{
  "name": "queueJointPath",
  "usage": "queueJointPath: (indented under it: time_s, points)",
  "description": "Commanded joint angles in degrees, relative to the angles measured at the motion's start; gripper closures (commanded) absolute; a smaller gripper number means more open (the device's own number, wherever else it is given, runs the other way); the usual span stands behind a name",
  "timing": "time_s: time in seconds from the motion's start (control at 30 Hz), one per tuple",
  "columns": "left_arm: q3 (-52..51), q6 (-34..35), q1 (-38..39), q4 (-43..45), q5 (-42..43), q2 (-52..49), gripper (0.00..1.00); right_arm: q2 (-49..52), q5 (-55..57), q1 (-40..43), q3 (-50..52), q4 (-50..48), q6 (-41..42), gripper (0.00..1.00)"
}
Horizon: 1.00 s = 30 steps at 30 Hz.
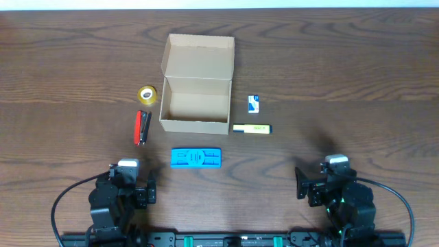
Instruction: Pack container
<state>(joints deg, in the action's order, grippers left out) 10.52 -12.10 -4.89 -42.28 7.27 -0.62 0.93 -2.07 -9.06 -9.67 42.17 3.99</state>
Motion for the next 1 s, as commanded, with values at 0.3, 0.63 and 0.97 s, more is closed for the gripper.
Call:
queueJointPath:
  time_s: [0.3, 0.63, 0.97]
  points:
    - [-0.5, -0.8, -0.3, -1.4, -0.4, 0.4, 0.05, -0.6, 0.2, 0.3, 0.5, -0.1, 0.7, 0.01]
    - [-0.5, -0.8, -0.3, -1.4, -0.4, 0.4, 0.05, -0.6, 0.2, 0.3, 0.5, -0.1, 0.7, 0.01]
    - [-0.5, -0.8, -0.3, -1.4, -0.4, 0.4, 0.04, 1.2, -3.1, 0.3, -0.9, -1.3, 1.7, 0.01]
